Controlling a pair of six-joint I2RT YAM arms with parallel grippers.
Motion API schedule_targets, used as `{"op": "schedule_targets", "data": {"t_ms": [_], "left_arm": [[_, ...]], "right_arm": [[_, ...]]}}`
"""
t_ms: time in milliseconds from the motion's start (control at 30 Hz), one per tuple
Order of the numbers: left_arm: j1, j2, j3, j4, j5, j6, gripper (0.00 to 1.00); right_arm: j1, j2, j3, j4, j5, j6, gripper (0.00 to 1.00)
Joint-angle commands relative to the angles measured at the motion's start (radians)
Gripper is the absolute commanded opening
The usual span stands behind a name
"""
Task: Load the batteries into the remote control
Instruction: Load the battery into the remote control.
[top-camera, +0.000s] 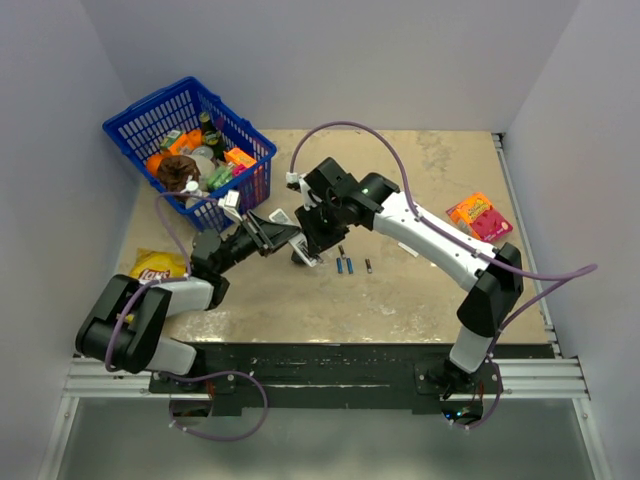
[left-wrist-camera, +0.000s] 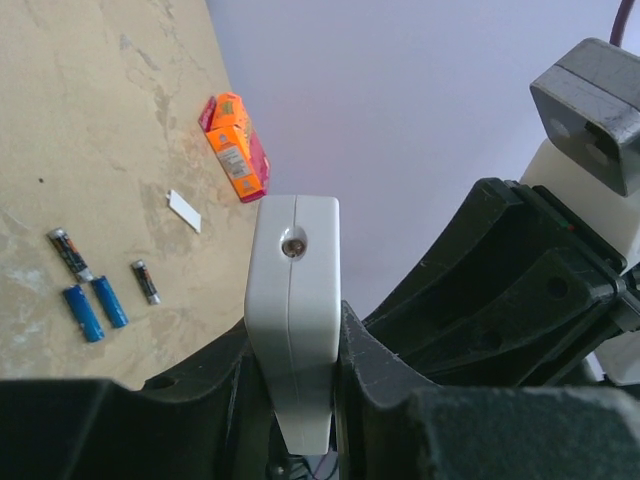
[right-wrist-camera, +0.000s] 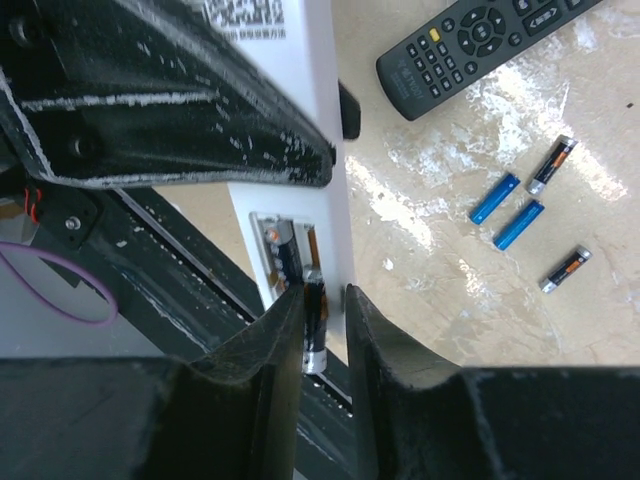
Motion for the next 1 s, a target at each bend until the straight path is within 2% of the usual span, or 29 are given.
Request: {"op": "schedule_targets", "data": {"t_ms": [0, 100, 300, 533, 633, 767, 967], "left_arm": [[-0.015, 0.034, -0.016, 0.183, 0.005, -0.121, 0.0], [-0.015, 0.051, -0.019, 0.215, 0.005, -0.153, 0.0], [-0.015, 0.067, -0.012, 0.252, 0.006, -0.204, 0.0], [-0.015, 0.097, 0.0, 0.314, 0.019, -0.332, 0.0], [-0.015, 0.107, 0.0, 0.338, 0.026, -0.382, 0.0], [-0.015, 0.087, 0.006, 0.305, 0.034, -0.374, 0.0], [-0.015, 0.07, 0.014, 0.301, 0.049, -0.366, 0.0]], "right_arm": [[0.003, -0.017, 0.077, 0.026, 0.039, 0.012, 0.27], [0.003, -0.031, 0.11, 0.038, 0.05, 0.012, 0.29], [0.004, -0.089, 0.142, 0.101, 0.052, -0.005, 0.41], [0.001, -0.204, 0.059, 0.135, 0.038, -0.202, 0.48], [-0.013, -0.276, -0.002, 0.138, -0.051, -0.323, 0.48], [-0.02, -0.353, -0.086, 0.13, -0.207, -0.446, 0.47], [-0.02, -0.376, -0.18, 0.122, -0.283, -0.522, 0.45]]}}
